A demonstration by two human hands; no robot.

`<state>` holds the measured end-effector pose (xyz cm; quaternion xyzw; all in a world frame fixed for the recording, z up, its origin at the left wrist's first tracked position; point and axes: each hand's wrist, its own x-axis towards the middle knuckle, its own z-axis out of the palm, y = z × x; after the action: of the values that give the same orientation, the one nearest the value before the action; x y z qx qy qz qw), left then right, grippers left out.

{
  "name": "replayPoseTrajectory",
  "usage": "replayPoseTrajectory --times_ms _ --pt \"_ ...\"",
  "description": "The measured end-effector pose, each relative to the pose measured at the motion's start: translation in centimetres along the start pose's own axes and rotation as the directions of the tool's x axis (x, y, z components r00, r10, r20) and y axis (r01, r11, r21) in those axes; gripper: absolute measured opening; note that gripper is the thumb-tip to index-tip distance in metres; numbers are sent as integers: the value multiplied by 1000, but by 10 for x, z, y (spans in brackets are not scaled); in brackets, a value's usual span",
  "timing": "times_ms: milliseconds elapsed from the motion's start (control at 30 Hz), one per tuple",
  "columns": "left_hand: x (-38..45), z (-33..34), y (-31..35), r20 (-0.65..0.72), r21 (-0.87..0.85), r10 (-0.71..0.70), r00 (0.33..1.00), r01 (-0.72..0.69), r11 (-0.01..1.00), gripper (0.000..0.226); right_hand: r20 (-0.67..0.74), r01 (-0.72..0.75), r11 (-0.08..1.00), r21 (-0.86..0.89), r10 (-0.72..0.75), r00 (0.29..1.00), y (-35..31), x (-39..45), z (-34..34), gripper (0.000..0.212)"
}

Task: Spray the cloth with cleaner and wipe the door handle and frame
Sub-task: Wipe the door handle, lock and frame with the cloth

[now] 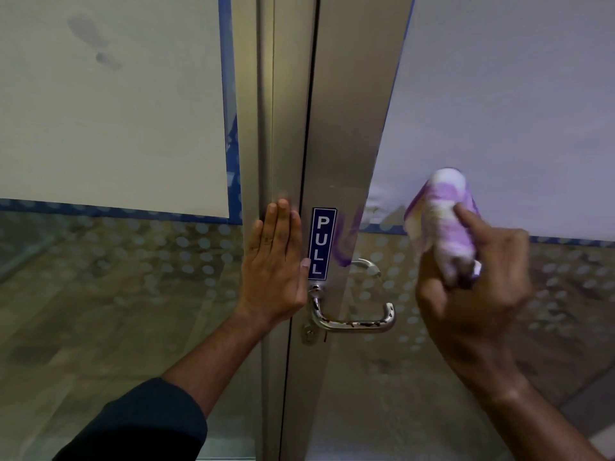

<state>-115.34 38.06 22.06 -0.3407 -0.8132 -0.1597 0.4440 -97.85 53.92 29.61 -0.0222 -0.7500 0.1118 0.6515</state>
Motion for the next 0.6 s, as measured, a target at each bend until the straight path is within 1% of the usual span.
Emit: replayPoseTrajectory --times_ms 100,167,233,300,400,533,600 --pt "-1 0 0 -5 -2 6 1000 -6 1000 93 111 9 1000 -26 -7 994 -7 -10 26 46" --pt "-1 1 -1 -9 -6 10 1000 -10 1000 94 162 24 999 -46 -16 987 -13 -16 43 48" --pt "0 1 -2 -7 -6 10 1000 -10 1000 94 195 23 999 -45 -13 981 -16 -21 57 45" --pt "0 1 -2 -2 -3 10 1000 -10 1000 92 201 6 999 -40 2 980 -17 -23 66 42" --pt "-1 2 -2 -5 0 14 1000 -14 1000 91 174 0 999 -52 9 985 -16 -25 76 40" --pt "0 1 -3 -7 -2 19 1000 -19 1000 92 159 -20 990 -138 42 986 -12 -31 81 42" --pt "0 1 -3 -8 -2 20 1000 -20 1000 92 151 -32 988 -150 55 987 -9 -31 83 42"
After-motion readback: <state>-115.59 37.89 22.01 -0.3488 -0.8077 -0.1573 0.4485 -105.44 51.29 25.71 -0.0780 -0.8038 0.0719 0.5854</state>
